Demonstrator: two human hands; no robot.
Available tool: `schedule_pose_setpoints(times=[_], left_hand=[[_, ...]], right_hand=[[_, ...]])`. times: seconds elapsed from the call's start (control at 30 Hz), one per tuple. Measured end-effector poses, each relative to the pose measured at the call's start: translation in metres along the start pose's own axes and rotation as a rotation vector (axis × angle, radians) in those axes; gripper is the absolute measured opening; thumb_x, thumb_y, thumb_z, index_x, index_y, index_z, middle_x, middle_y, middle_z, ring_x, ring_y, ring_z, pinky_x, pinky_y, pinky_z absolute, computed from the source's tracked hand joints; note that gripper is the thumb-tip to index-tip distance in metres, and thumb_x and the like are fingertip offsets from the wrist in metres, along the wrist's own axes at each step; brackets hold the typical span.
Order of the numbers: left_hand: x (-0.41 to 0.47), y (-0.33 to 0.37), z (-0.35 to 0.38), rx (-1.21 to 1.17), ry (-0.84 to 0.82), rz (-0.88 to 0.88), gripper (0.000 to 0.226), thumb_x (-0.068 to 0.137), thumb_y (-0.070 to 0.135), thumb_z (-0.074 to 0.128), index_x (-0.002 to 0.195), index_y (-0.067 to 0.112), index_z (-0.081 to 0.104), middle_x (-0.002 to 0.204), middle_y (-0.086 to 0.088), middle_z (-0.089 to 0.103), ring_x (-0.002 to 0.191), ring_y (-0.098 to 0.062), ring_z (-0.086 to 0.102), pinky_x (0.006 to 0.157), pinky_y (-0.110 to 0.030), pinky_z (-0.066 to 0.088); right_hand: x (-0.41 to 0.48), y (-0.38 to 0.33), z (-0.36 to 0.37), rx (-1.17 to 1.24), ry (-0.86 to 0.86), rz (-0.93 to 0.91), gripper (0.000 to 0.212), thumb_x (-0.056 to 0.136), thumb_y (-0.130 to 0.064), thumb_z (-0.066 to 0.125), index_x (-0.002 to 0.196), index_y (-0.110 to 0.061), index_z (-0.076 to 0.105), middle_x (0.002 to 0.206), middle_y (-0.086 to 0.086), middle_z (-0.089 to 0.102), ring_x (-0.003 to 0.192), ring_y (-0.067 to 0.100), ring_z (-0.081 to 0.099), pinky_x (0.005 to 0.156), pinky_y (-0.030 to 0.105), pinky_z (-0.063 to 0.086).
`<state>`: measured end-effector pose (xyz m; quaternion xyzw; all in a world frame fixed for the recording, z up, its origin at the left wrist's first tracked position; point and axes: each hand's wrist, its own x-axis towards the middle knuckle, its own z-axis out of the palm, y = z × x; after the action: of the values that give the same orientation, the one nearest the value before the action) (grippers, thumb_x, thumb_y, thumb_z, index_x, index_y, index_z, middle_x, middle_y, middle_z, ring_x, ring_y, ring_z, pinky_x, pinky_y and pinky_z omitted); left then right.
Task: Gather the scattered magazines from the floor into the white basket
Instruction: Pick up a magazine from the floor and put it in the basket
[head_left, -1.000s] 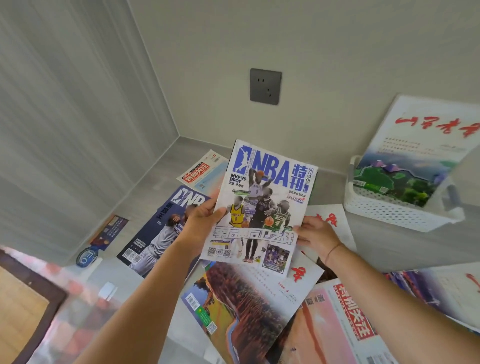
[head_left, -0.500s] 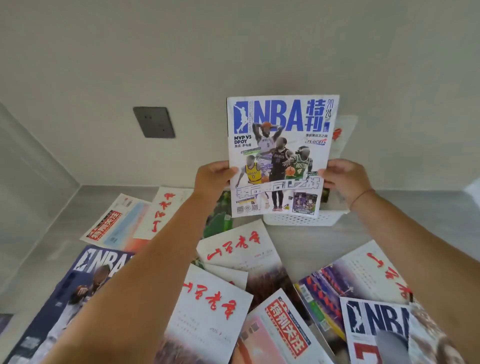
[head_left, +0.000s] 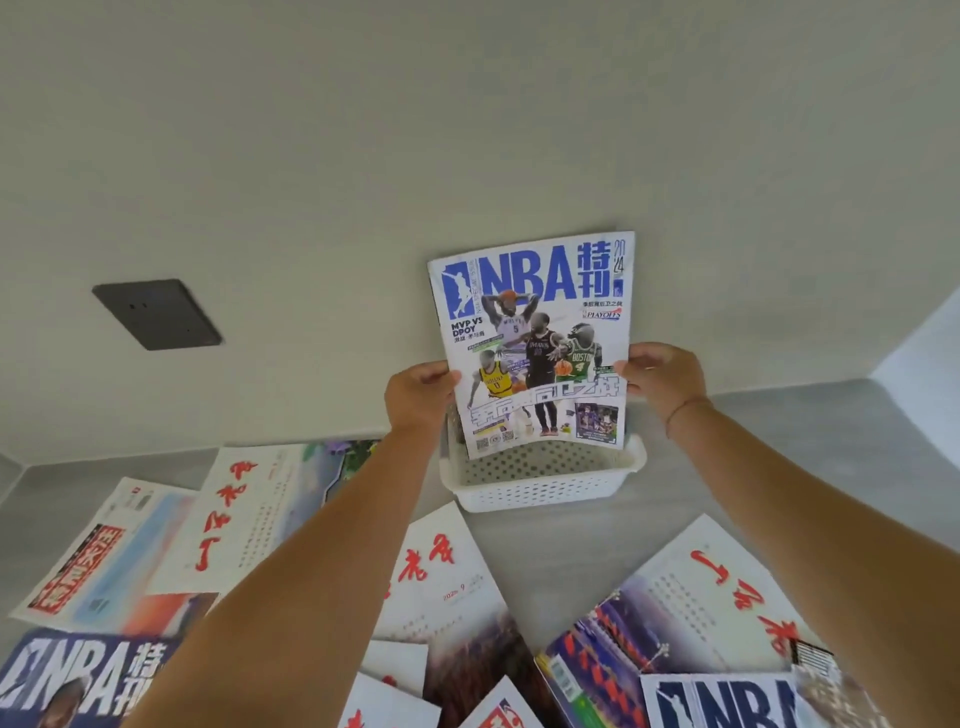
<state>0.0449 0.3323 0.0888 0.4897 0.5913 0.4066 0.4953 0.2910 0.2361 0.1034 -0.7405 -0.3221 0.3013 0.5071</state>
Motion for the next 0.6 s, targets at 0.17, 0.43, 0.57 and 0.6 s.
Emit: schedule_pose_setpoints(times=[0.17,0.43,0.57,0.6], left_hand=[[0.013,-0.012,0.009,0.045,0.058,-0.029,0.015,0.077,0.011,0.072,0.091,0.015,0.075,0.09,-0.006,0.074,0.084,-0.025,0.07,0.086,-0.041,0.056],[0.022,-0.019,0.017,0.08,0.082,-0.057,0.014,0.073,0.014,0.076,0.084,0.014,0.067,0.087,-0.004,0.072,0.082,-0.023,0.068,0.084,-0.039,0.056],[0.02,-0.019,0.02,0.151,0.095,0.012,0.022,0.076,0.02,0.072,0.098,0.018,0.067,0.096,-0.001,0.072,0.082,-0.018,0.065,0.078,-0.031,0.052],[0.018,-0.02,0.021,0.156,0.088,0.015,0.022,0.078,0.021,0.07,0.1,0.018,0.069,0.098,-0.001,0.072,0.083,-0.018,0.065,0.078,-0.031,0.052]], right_hand=[[0.016,0.013,0.012,0.014,0.009,0.035,0.013,0.079,-0.003,0.068,0.082,-0.016,0.066,0.09,0.009,0.071,0.088,0.031,0.069,0.086,0.046,0.055],[0.026,0.034,0.015,-0.038,0.037,0.095,0.013,0.081,-0.007,0.067,0.093,-0.011,0.068,0.1,0.012,0.072,0.088,0.027,0.069,0.086,0.044,0.055],[0.026,0.027,0.023,-0.193,0.018,-0.03,0.025,0.089,-0.01,0.051,0.113,-0.009,0.06,0.113,0.009,0.068,0.087,0.021,0.062,0.072,0.028,0.051],[0.026,0.025,0.027,-0.233,0.0,-0.045,0.027,0.092,-0.011,0.045,0.117,-0.008,0.056,0.115,0.01,0.065,0.083,0.019,0.058,0.063,0.022,0.045]])
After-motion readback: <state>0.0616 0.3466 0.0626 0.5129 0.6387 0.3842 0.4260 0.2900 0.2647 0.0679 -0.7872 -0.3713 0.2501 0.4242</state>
